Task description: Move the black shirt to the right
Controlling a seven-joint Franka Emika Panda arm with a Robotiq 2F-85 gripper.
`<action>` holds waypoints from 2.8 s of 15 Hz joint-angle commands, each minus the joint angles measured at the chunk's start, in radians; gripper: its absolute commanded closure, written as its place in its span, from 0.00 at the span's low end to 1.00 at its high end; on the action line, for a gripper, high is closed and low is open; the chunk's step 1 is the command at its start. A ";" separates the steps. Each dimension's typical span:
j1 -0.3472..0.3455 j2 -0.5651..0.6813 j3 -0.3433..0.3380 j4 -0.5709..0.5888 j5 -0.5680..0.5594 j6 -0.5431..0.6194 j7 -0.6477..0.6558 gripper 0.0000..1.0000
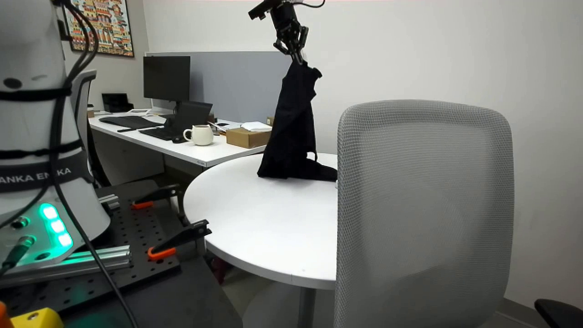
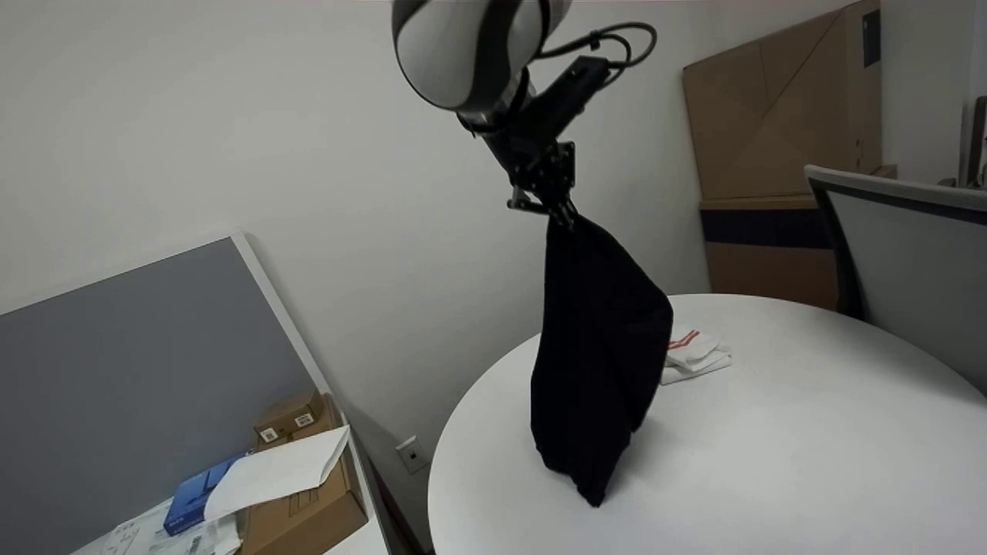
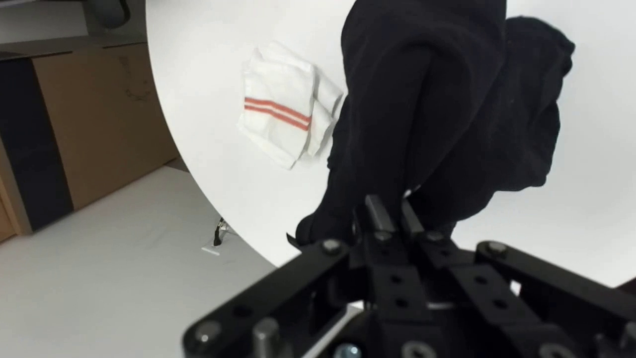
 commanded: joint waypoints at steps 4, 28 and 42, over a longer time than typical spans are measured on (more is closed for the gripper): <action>-0.028 -0.126 -0.077 -0.436 -0.001 0.181 0.005 0.99; -0.200 -0.590 -0.191 -0.959 0.168 0.285 0.043 0.00; -0.084 -0.640 -0.045 -0.934 0.307 0.223 0.107 0.00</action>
